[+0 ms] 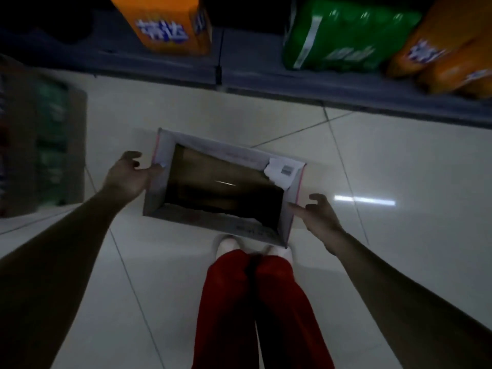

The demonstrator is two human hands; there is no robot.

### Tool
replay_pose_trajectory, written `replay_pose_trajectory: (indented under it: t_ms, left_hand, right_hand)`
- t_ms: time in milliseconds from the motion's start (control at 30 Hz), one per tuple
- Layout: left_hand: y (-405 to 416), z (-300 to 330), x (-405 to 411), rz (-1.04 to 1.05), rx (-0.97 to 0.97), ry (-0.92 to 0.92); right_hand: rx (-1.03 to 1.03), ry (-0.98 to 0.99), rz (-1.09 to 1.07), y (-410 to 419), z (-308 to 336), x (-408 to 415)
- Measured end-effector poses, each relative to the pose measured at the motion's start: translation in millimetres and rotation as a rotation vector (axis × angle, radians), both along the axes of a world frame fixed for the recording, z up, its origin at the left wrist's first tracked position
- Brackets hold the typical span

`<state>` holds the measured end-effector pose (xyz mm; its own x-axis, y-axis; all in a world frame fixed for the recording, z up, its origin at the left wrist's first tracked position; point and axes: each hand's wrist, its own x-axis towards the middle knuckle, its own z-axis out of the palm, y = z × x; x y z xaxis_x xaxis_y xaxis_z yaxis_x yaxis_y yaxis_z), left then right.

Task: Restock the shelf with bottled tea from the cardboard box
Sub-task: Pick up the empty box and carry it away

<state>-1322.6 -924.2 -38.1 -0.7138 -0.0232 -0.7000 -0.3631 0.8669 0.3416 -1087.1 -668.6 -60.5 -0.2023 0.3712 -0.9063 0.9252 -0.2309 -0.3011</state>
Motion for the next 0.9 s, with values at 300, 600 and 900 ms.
replay_pose_trajectory:
  t_ms: [300,600,900]
  left_hand:
    - [-30,-88,26,0.114,0.165,-0.019]
    - [-43,4,54,0.128,0.061,-0.011]
    - [-50,219,94,0.228,0.150,-0.016]
  right_hand:
    - [0.059,0.088,0.042,-25,-87,6]
    - [0.091,-0.003,0.141,1,4,4]
    - [0.124,0.110,0.359,41,243,-34]
